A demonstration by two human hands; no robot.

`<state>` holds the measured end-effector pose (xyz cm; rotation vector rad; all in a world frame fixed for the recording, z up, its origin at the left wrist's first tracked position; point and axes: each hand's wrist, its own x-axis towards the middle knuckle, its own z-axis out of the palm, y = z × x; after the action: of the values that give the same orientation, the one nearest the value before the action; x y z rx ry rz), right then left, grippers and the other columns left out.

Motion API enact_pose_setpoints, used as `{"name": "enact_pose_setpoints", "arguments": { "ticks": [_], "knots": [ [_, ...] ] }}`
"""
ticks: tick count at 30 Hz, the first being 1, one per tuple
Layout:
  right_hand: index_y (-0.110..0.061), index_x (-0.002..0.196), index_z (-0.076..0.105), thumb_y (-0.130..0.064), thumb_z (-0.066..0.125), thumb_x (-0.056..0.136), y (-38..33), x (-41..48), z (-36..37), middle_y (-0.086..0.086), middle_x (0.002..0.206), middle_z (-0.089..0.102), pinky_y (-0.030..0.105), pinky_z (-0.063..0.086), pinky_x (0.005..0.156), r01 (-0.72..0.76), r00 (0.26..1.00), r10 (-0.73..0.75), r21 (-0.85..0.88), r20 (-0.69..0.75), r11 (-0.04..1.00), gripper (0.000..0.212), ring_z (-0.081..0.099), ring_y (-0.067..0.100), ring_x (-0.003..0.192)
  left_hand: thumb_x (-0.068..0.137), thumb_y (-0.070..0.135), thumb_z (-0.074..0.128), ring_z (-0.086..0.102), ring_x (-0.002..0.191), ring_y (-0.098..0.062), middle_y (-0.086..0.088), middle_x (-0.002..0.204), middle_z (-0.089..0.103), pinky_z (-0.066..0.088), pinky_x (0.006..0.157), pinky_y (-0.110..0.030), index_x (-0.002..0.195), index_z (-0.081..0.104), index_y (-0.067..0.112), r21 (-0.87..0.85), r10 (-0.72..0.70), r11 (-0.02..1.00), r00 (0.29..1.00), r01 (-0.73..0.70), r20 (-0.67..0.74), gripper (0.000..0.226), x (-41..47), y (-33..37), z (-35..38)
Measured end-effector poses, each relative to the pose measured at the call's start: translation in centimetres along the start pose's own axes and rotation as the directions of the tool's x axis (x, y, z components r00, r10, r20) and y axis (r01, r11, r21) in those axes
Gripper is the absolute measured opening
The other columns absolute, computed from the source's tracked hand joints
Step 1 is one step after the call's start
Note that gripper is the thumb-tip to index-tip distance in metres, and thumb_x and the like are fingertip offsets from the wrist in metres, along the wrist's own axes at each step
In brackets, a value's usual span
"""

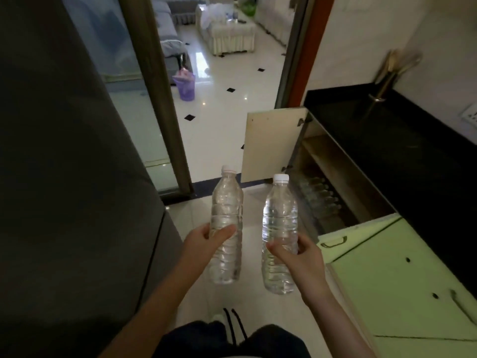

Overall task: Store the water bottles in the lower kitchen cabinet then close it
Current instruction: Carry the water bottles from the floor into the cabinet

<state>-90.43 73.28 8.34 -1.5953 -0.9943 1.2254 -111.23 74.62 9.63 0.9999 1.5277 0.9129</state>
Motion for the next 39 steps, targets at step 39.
{"name": "enact_pose_setpoints", "arguments": {
  "ticks": [39],
  "knots": [
    [-0.017, 0.092, 0.067, -0.02, 0.086, 0.07, 10.4, 52.6, -5.7, -0.002, 0.078, 0.074, 0.014, 0.052, 0.056, -0.314, 0.612, 0.507, 0.401, -0.608, 0.86, 0.029, 0.07, 0.005, 0.065, 0.087, 0.039, 0.069, 0.061, 0.061, 0.002, 0.008, 0.075, 0.066, 0.045, 0.05, -0.011, 0.085, 0.063, 0.023, 0.657, -0.507, 0.754, 0.643, 0.008, 0.574, 0.016, 63.9, 2.7, 31.5]
  ]
}}
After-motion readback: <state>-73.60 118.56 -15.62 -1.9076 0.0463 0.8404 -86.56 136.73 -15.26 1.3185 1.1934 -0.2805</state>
